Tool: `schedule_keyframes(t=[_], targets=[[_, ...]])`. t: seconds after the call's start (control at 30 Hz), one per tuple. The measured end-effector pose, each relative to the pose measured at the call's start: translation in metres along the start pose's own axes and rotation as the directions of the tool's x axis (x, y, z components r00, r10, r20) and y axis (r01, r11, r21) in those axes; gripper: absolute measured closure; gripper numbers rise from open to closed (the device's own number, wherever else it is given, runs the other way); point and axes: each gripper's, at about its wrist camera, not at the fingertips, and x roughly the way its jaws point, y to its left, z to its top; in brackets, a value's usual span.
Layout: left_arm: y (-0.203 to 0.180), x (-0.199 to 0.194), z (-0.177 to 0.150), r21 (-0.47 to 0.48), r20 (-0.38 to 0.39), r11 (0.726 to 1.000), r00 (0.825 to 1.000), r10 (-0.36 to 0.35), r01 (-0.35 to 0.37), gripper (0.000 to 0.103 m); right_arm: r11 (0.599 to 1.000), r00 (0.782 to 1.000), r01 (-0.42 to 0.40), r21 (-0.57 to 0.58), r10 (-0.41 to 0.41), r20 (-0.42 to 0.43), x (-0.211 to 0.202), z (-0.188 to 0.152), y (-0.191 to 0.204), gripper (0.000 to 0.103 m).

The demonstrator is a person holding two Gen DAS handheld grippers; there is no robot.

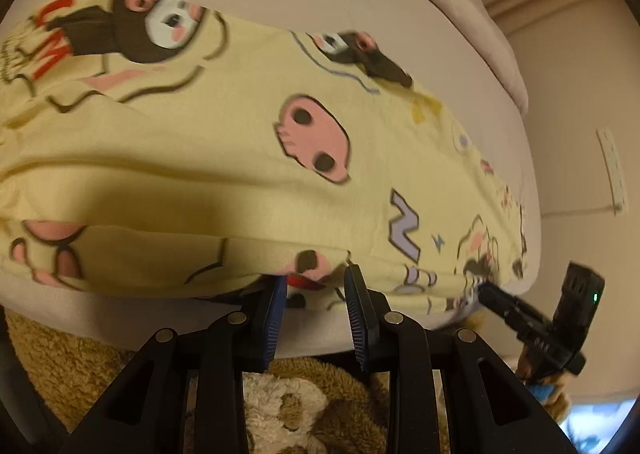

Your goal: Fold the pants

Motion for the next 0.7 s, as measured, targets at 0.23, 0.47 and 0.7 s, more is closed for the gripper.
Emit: schedule_keyframes(t=[0.23, 0.47, 0.7], targets=[[0.016, -0.009, 0.007, -0.095, 0.052, 0.995, 0.998, 0.027, -0.022, 0.075, 1.000, 1.000, -0.005, 0.011, 0.005, 0.004, 0.000, 0.000, -0.003, 0.056], [0.022, -0.001, 0.011, -0.117, 0.075, 0.993, 0.997, 0.020, -0.011, 0.085, 1.000, 1.000, -0.003, 0.017, 0.003, 0.009, 0.001, 0.001, -0.003, 0.056], [0.018, -0.022, 0.001, -0.114, 0.131, 0.993, 0.991, 0.020, -0.005, 0.102, 1.000, 1.000, 0.004, 0.014, -0.004, 0.007, 0.000, 0.000, -0.004, 0.056]])
